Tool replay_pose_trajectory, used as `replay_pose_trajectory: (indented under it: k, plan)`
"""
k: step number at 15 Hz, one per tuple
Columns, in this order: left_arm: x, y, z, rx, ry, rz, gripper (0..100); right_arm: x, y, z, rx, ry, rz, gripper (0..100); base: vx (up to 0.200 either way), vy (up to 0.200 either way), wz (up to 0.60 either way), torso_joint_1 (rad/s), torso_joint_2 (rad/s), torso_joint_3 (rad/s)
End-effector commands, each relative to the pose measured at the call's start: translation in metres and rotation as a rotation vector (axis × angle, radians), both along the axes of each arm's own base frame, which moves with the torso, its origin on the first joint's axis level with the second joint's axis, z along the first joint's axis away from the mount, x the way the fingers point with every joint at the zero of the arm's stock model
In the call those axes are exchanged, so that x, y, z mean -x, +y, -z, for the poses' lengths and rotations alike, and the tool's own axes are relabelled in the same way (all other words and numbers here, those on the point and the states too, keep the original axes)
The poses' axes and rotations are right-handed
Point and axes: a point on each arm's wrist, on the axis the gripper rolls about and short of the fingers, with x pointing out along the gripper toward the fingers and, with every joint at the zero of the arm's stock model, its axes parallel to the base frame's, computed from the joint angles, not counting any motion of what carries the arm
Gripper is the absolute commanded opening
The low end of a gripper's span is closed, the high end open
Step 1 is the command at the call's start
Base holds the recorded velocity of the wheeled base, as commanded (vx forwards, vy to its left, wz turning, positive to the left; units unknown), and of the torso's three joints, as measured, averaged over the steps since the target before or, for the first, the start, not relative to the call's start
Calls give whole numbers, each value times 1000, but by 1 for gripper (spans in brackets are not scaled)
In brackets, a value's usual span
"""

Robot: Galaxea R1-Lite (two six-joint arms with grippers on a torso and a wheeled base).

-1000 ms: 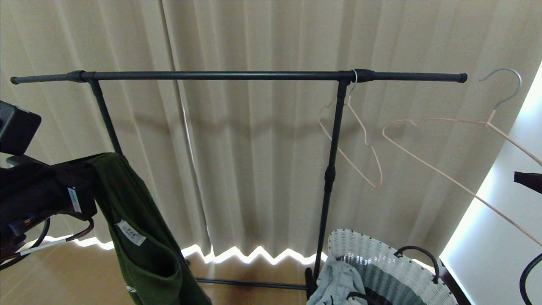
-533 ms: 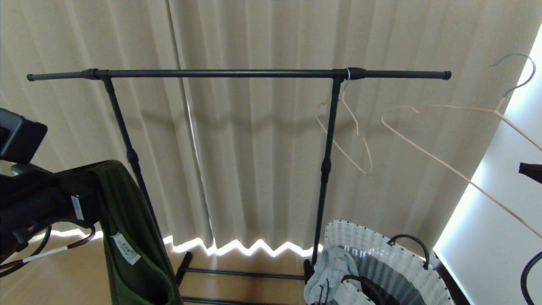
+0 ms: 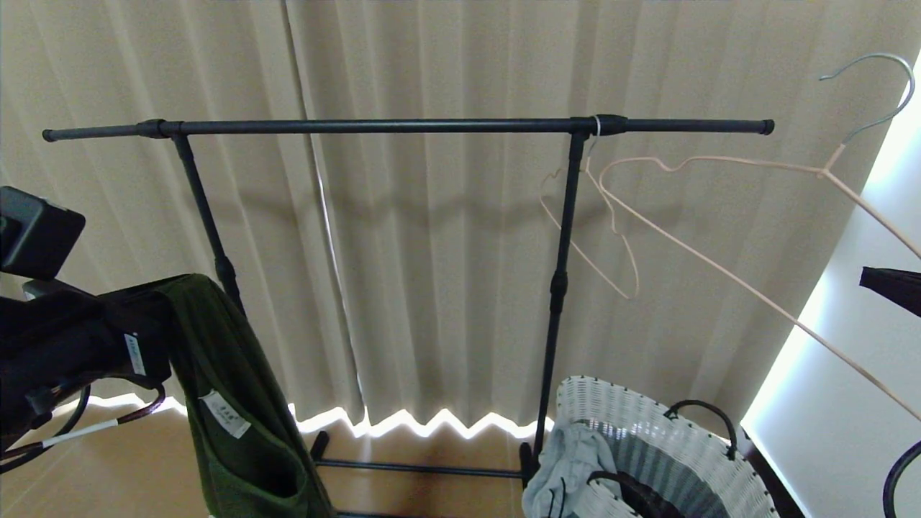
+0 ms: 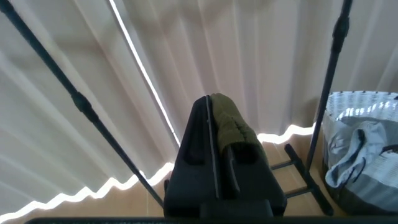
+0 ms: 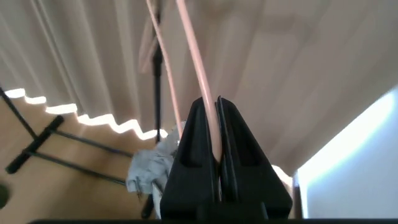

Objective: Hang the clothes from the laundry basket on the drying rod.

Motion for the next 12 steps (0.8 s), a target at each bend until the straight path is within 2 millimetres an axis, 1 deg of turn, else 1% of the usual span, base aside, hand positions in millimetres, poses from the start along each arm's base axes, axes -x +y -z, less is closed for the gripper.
replay_pose_trajectory:
  k: [1,12]
  plan:
    - [0,0,0,0,-1,-1,0,2,3,-1,0,-9,-20,0,0,200,0,7,2,-2]
    - [-2,0,-2,1,-4,-1,0,-2,3,6,1,32,-27,0,0,200,0,3,4,3]
